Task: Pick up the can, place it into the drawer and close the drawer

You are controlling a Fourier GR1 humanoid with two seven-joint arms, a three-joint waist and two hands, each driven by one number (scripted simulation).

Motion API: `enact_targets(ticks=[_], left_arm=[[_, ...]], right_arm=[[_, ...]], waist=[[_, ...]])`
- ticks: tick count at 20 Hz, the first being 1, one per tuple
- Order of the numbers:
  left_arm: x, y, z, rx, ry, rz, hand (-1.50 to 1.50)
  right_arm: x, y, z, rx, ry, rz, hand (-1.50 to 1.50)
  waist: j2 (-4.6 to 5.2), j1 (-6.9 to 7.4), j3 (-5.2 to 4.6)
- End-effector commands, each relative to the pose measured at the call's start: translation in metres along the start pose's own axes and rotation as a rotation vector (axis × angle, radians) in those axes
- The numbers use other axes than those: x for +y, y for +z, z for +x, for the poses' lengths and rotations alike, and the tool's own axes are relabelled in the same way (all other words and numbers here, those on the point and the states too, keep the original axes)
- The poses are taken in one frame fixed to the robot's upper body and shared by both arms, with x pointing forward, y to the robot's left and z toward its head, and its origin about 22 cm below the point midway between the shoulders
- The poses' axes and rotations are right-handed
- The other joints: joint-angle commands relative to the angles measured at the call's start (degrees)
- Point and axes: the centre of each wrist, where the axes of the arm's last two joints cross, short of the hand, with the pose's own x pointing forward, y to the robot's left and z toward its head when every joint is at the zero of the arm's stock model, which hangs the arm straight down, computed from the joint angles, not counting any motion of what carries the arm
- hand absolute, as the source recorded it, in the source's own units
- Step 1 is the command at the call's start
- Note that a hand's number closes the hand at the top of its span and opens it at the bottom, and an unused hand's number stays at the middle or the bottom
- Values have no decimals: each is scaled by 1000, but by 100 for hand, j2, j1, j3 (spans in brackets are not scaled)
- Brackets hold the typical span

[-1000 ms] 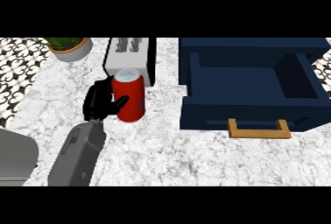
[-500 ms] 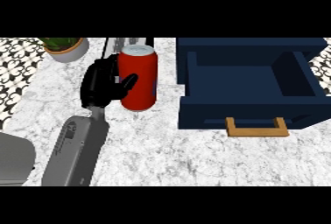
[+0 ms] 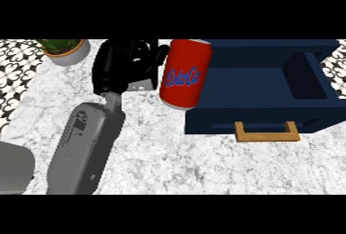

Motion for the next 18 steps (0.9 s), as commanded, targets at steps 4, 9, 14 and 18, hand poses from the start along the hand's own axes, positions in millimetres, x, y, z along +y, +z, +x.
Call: enact_targets(ticks=[4, 9, 14, 18], left_arm=[[-48, -21, 30, 10, -13, -12, 150], [-60, -42, 23, 12, -21, -31, 150], [-96, -52, 37, -16, -55, 9, 150], [-105, -56, 27, -5, -26, -24, 150]], right_arm=[[-5, 5, -3, 10, -24, 16, -150], [10, -15, 10, -20, -35, 22, -150], [8, -19, 8, -3, -19, 10, -150], [3, -13, -11, -20, -26, 36, -150]], waist=[[8, -62, 1], [28, -64, -2], [32, -106, 0], [43, -165, 3]])
